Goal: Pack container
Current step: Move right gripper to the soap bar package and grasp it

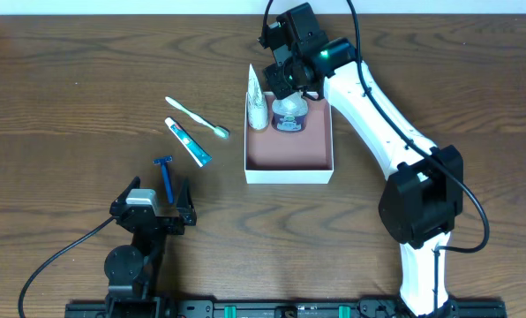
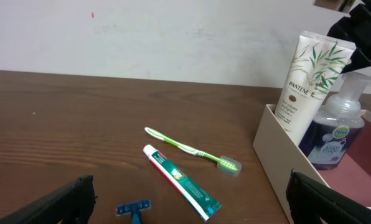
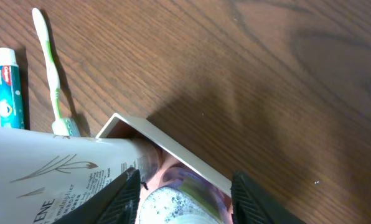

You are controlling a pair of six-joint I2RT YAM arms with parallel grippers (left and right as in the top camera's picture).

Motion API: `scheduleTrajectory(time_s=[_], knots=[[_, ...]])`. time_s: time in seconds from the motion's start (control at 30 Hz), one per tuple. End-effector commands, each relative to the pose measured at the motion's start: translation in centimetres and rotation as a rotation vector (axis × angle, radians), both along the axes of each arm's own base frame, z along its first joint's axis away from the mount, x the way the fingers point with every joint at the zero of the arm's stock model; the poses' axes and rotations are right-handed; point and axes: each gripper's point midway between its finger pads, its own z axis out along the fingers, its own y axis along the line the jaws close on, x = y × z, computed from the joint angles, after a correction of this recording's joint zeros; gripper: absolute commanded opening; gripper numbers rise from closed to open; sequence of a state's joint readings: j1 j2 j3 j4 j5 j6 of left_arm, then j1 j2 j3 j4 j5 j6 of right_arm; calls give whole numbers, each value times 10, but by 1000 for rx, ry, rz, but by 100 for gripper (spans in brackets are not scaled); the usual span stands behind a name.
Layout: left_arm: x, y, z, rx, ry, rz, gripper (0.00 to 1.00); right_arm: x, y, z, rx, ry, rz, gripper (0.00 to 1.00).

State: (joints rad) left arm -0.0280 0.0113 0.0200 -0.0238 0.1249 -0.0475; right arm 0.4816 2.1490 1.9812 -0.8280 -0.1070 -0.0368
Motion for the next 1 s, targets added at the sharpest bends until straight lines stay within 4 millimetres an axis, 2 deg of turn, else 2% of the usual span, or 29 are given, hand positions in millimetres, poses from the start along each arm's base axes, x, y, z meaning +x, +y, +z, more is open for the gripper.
scheduleTrajectory(time_s=[0.0,0.1,0.23,0.3,0.43,0.5,0.57,0.67,0.8,0.97], knots=[[-1,-3,-16,12,49,-19,98,-2,2,60,59,-106,8,55],[-1,-3,-16,12,49,-19,98,-8,-12,95,81,-153,-11,61],[-1,-3,-16,12,49,-19,98,-27,-49,137,112,-158,-101,64],[-1,-3,-16,12,49,-19,98,-43,-77,152,121,-126,-177,64],[-1,-3,-16,12,49,-19,98,-79,-135,165,131,-16,-359,66],[-1,-3,-16,12,49,-19,98,-100,-164,164,121,56,-453,68],[-1,-3,-16,12,49,-19,98,-119,-188,160,85,117,-512,74],[-1,-3,-16,12,49,-19,98,-139,-224,147,17,208,-637,80],[-1,-3,-16,12,49,-19,98,-152,-246,131,-10,297,-722,83],[-1,-3,-16,12,49,-19,98,-165,-262,87,-37,432,-819,88]])
